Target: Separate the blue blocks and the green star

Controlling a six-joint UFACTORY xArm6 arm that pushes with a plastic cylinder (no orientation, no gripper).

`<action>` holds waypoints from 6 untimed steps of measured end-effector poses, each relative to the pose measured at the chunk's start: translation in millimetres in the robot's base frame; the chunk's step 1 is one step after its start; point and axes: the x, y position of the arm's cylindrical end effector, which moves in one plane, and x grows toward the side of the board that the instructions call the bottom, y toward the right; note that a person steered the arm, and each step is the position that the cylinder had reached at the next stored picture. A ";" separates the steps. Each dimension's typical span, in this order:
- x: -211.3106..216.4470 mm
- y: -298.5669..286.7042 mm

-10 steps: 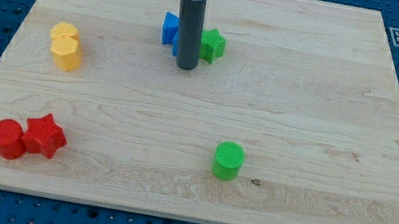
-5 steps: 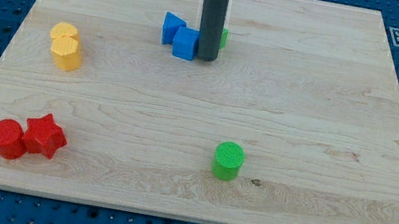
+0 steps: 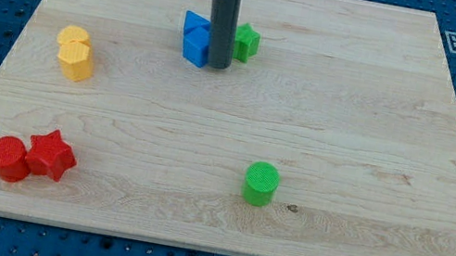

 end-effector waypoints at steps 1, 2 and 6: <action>-0.6 -20.5; -5.5 -27.4; -58.9 -35.9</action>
